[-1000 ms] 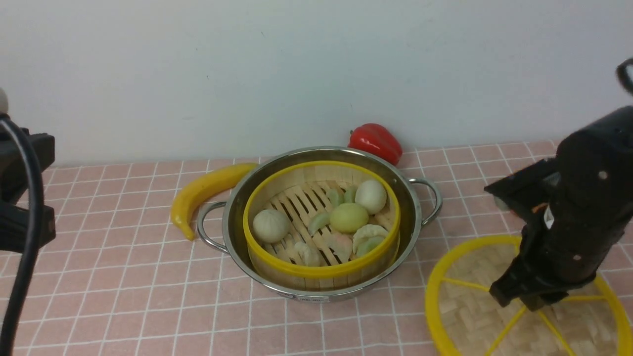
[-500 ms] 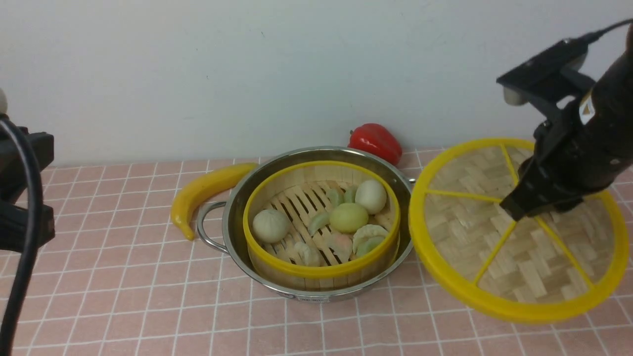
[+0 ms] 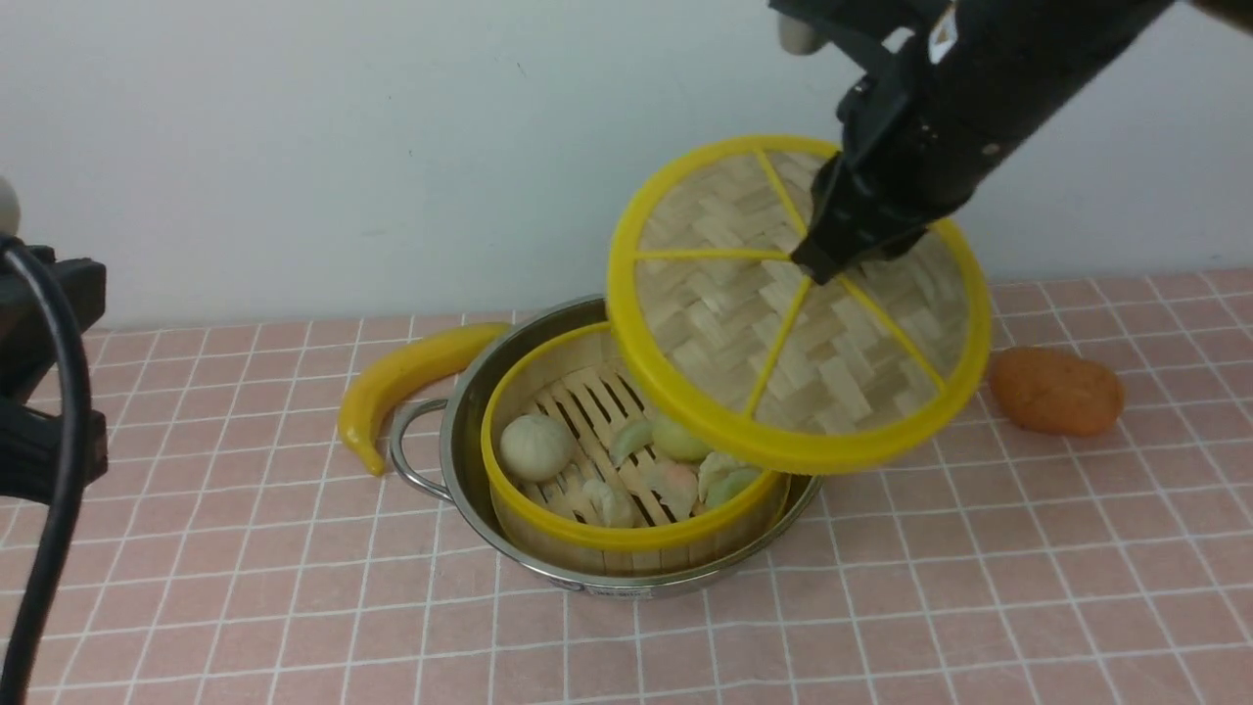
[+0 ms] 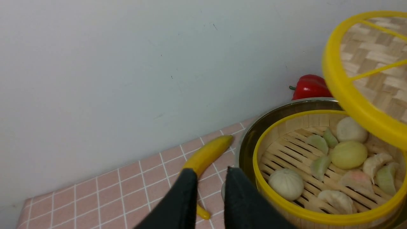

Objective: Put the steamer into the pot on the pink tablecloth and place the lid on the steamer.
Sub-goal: 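Place the bamboo steamer lid onto the steamer basket in the pot with the right gripper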

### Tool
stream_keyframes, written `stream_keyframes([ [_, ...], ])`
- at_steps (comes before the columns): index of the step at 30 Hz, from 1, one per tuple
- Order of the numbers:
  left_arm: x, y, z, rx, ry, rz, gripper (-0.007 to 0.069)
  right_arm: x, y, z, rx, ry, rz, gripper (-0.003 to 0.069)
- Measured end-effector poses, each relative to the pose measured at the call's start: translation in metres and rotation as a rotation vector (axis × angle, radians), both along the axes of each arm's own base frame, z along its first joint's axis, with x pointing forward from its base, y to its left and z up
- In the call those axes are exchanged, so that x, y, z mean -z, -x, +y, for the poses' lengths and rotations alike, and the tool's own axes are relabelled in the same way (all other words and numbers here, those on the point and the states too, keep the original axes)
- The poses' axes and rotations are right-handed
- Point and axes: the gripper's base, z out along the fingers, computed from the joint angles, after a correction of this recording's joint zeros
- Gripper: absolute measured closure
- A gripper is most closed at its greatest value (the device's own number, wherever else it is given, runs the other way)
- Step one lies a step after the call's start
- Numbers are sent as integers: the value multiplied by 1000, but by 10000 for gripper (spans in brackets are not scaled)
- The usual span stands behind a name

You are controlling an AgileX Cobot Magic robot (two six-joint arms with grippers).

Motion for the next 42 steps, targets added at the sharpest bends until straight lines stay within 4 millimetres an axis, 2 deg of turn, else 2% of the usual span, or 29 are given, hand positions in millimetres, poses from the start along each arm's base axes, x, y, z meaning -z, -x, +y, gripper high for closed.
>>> stream_keyframes([
  [2,0,0,0,0,-1,0,487,8,-6,20,-51,9,-4,529],
  [3,0,0,0,0,-1,0,487,7,-7,22,-55,7,-8,529],
  [5,0,0,0,1,-3,-1,487,20,-14,42,-91,17,-1,529],
  [10,0,0,0,0,-4,4,487,45,-27,53,-110,47,35,529],
  [14,0,0,0,0,-4,4,487,58,-31,56,-136,71,54,529],
  [27,1,0,0,0,-3,6,487,74,-36,64,-245,92,69,529],
  [42,1,0,0,0,-3,7,487,71,-40,70,-305,56,-16,529],
])
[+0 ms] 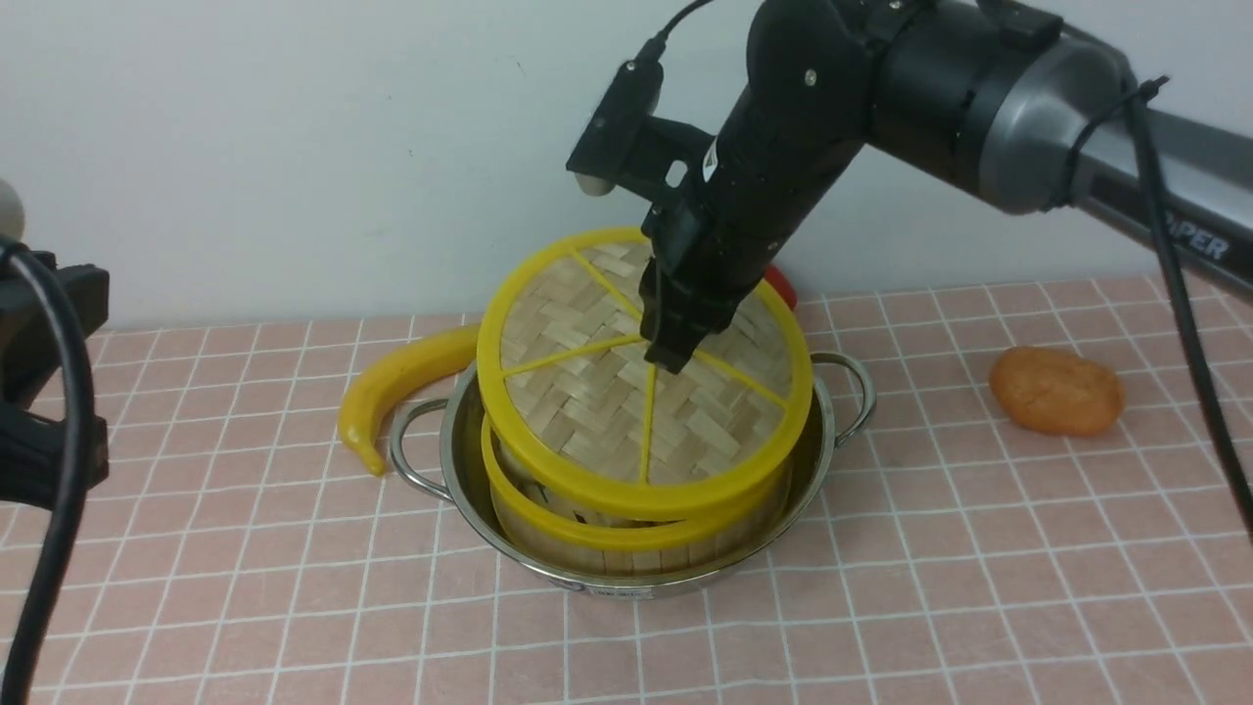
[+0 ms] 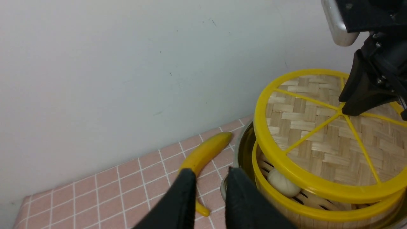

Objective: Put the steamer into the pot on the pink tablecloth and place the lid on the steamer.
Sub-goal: 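Place the bamboo steamer lid onto the steamer basket in the pot with the right gripper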

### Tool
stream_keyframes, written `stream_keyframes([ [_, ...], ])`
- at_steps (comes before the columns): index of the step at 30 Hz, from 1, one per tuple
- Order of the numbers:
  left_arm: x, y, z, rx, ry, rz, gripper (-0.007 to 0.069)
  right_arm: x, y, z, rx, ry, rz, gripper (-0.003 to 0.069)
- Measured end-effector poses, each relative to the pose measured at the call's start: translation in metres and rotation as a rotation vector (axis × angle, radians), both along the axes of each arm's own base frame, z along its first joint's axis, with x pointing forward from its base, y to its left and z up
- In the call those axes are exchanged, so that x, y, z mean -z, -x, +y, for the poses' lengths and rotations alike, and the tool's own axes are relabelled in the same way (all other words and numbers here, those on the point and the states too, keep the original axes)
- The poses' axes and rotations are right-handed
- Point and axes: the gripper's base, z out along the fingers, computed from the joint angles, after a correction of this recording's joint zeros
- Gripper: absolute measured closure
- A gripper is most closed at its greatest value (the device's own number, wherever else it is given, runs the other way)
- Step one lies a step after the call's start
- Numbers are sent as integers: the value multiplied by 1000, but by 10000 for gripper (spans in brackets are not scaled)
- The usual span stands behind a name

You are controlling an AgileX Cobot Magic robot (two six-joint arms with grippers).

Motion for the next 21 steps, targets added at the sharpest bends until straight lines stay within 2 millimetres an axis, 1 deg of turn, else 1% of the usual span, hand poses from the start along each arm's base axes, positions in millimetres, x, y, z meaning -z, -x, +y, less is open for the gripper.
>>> stream_keyframes([
  [8,0,0,0,0,0,1,487,3,-1,1,0,-2,0,529],
  [10,0,0,0,0,0,1,487,11,-4,3,0,7,15,529],
  [14,0,0,0,0,0,1,487,20,-7,5,1,11,24,530],
  [21,0,0,0,-1,-1,4,487,19,-9,7,6,-12,1,530],
])
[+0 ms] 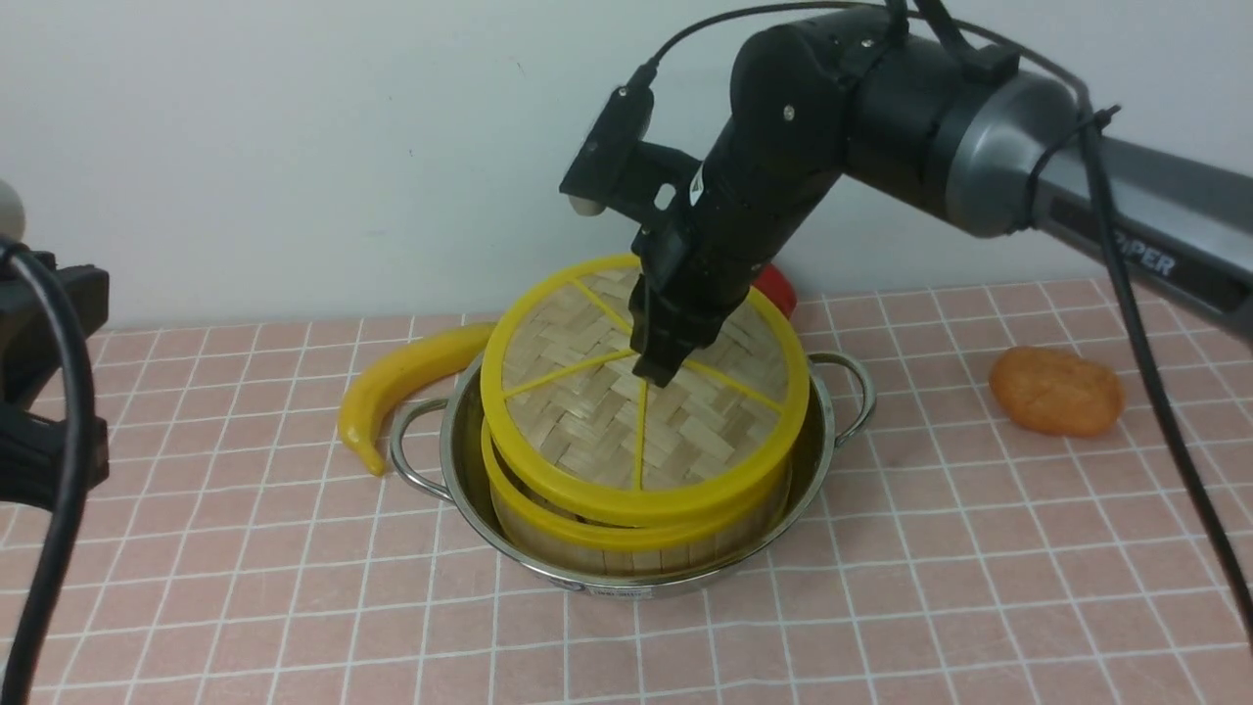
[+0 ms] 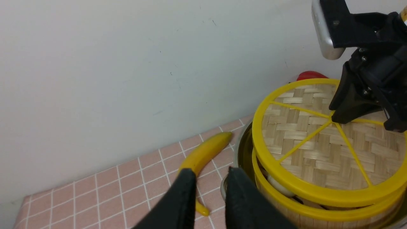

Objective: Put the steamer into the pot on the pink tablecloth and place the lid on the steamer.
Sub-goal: 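Place the bamboo steamer lid onto the steamer basket in the pot with the right gripper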

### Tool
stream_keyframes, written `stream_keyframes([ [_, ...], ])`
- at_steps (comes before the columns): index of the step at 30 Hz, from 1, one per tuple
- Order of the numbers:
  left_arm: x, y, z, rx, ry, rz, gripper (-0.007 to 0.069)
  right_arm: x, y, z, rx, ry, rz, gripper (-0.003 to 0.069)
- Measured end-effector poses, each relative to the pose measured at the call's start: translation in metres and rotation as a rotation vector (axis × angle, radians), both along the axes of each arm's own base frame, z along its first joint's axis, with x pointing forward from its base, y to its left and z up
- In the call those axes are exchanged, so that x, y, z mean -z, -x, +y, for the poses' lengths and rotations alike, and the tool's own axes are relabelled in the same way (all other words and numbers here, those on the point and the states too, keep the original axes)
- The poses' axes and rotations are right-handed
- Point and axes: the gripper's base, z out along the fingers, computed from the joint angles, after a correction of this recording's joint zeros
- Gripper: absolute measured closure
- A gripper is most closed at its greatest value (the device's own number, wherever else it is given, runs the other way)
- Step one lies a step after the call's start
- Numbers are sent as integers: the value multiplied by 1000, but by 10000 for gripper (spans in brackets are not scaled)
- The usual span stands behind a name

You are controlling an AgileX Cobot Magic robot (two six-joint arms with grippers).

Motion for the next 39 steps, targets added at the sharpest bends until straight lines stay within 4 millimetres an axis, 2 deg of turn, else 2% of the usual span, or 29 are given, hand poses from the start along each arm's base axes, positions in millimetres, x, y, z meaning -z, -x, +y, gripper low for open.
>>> stream_keyframes([
  [18,1,0,0,-2,-2,14,487,0,0,1,1,-11,6,531],
  [28,1,0,0,-2,-3,15,476,-2,1,4,-16,-47,4,495],
  [39,1,0,0,-2,-3,15,476,-4,-2,6,-10,-70,-33,582],
])
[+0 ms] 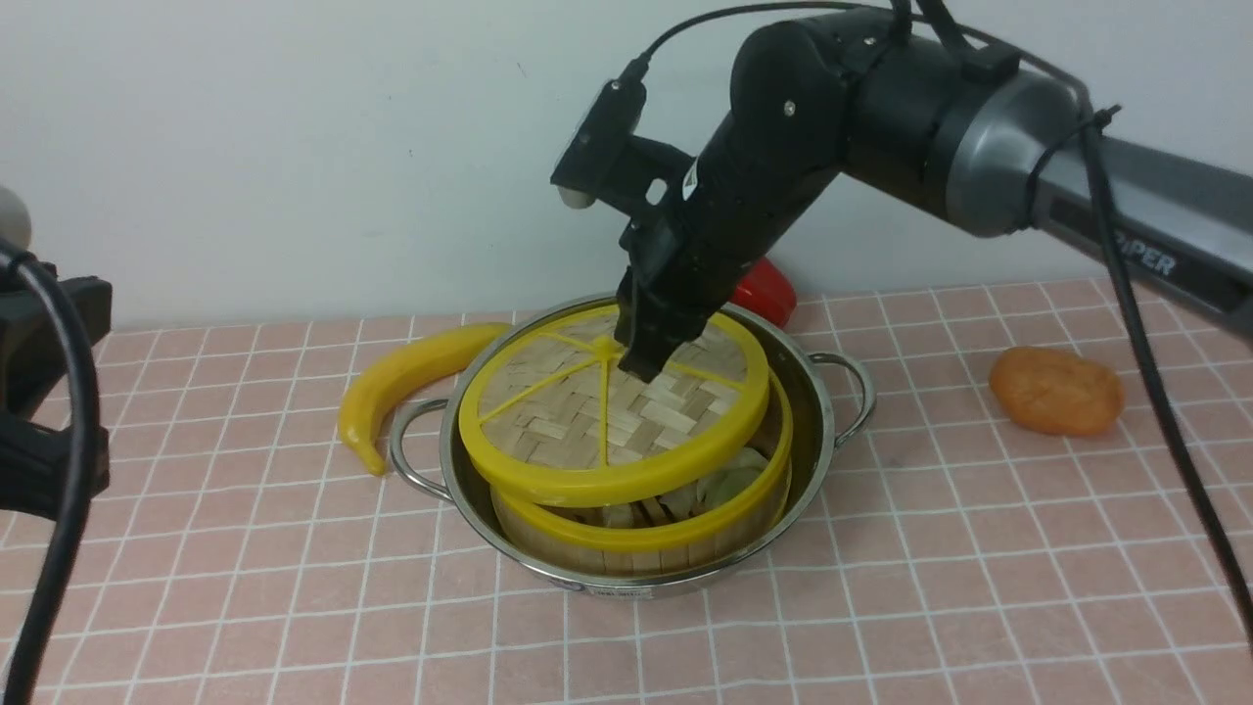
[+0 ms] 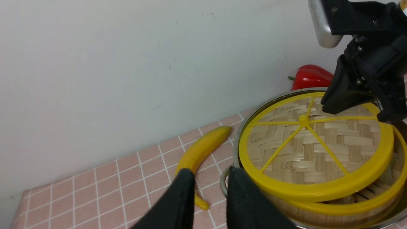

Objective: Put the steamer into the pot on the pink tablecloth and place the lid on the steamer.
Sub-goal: 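Place the bamboo steamer lid onto the steamer basket in the pot with the right gripper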

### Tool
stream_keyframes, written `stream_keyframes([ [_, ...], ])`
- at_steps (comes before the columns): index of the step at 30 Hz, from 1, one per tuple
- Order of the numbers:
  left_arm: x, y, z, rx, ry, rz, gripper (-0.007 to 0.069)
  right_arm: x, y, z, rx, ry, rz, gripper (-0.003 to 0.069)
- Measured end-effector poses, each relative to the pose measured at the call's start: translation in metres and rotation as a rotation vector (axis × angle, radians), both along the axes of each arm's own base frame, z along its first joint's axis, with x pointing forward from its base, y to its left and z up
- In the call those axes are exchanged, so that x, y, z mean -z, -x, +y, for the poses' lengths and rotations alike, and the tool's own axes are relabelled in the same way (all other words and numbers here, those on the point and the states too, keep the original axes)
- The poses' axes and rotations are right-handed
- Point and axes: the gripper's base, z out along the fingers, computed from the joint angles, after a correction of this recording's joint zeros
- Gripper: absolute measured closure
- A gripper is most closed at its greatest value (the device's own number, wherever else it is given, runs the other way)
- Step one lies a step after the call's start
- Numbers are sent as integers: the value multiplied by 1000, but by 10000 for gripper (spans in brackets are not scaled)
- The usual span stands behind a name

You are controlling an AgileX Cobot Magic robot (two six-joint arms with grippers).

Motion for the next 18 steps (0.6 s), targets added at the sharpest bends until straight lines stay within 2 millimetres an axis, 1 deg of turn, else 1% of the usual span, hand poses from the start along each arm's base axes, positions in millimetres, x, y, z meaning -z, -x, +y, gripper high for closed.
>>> stream_keyframes([
  [3,0,0,0,0,0,0,476,-1,-4,2,10,-32,-38,568],
  [7,0,0,0,0,-1,2,476,5,-6,5,14,-46,-24,510],
  [8,0,0,0,-1,-1,4,476,13,-7,8,15,-59,2,459],
  [10,0,0,0,-1,-1,4,476,17,-7,10,16,-67,18,421],
  [14,1,0,0,-1,-2,7,476,30,-11,16,19,-103,32,312],
  [18,1,0,0,-1,-2,10,476,32,-15,18,27,-124,5,286],
])
